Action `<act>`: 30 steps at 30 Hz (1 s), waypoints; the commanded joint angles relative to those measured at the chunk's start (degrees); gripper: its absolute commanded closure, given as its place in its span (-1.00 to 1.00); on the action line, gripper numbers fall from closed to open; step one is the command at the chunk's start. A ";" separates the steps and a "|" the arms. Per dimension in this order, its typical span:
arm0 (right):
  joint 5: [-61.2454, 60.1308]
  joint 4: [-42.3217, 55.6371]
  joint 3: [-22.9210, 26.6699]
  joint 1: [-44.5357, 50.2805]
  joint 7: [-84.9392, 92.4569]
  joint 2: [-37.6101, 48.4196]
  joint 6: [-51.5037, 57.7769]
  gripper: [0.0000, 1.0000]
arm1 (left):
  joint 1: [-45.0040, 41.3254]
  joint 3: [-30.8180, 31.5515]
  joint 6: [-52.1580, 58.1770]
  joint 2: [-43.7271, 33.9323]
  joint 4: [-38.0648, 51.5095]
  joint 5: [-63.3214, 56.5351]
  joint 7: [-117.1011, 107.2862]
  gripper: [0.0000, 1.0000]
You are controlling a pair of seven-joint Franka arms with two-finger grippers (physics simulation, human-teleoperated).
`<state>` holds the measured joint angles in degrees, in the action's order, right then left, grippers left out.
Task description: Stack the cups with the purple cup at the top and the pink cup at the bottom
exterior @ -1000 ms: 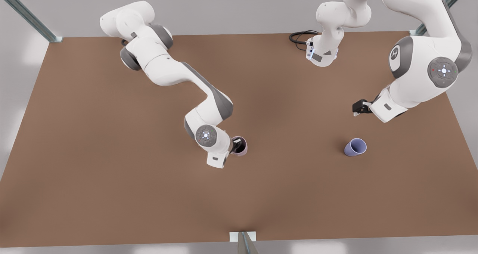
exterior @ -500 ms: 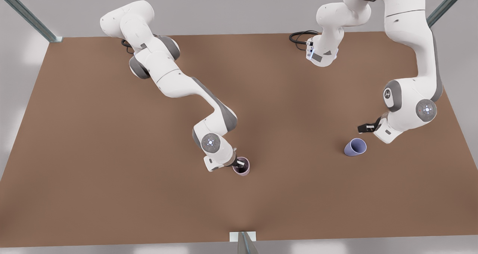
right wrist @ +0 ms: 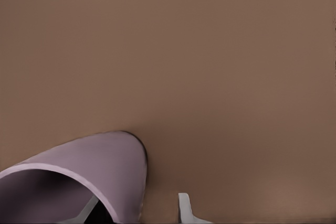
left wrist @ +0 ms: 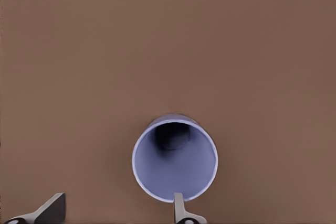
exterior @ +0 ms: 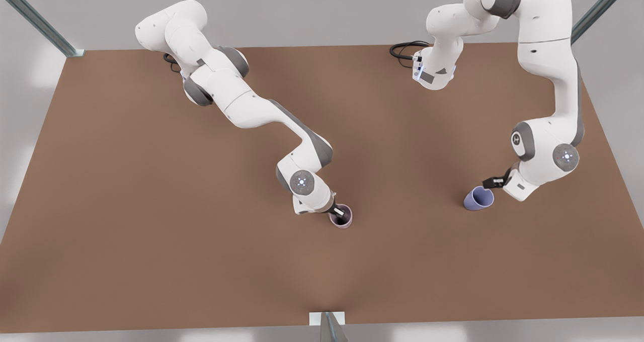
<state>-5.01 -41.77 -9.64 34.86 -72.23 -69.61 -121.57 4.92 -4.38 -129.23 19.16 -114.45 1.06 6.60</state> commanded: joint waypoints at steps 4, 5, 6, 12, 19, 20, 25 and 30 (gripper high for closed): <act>0.09 0.02 0.06 1.35 -13.46 0.18 -0.16 -1.00 | 0.09 0.07 -4.36 0.88 0.28 -0.01 -0.09 -1.00; 0.09 0.02 0.06 1.44 -13.55 0.09 -0.07 -1.00 | 0.09 0.07 -4.80 1.32 0.45 -0.01 -0.09 -1.00; 0.09 0.02 0.06 1.44 -13.55 0.18 -0.07 -1.00 | 0.09 0.07 -5.07 1.85 1.16 -0.01 -0.09 -1.00; 0.18 -0.07 0.23 1.44 -13.46 0.53 1.42 -1.00 | 0.09 0.07 -4.98 4.39 2.04 0.17 -0.01 -1.00; -0.08 -0.07 0.06 1.00 -13.28 2.90 2.13 -1.00 | 0.09 0.07 -3.93 7.12 1.77 0.08 -0.09 -0.64; -0.26 -0.07 -0.03 0.21 -12.67 5.09 4.31 -1.00 | 0.09 0.07 -3.92 7.12 1.77 0.17 -0.01 -0.17; 5.27 -30.11 -2.14 -19.56 30.90 41.38 20.77 -1.00 | 0.00 0.68 -1.99 5.98 1.86 1.23 -2.38 0.57; 7.12 -57.02 -1.61 -40.31 88.30 66.98 21.82 -1.00 | -0.26 0.77 -1.46 6.59 1.95 1.23 -2.56 0.57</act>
<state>0.54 -95.57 -11.31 -4.00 -57.76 -5.54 -104.04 4.69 -3.61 -131.44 25.64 -112.55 1.71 4.97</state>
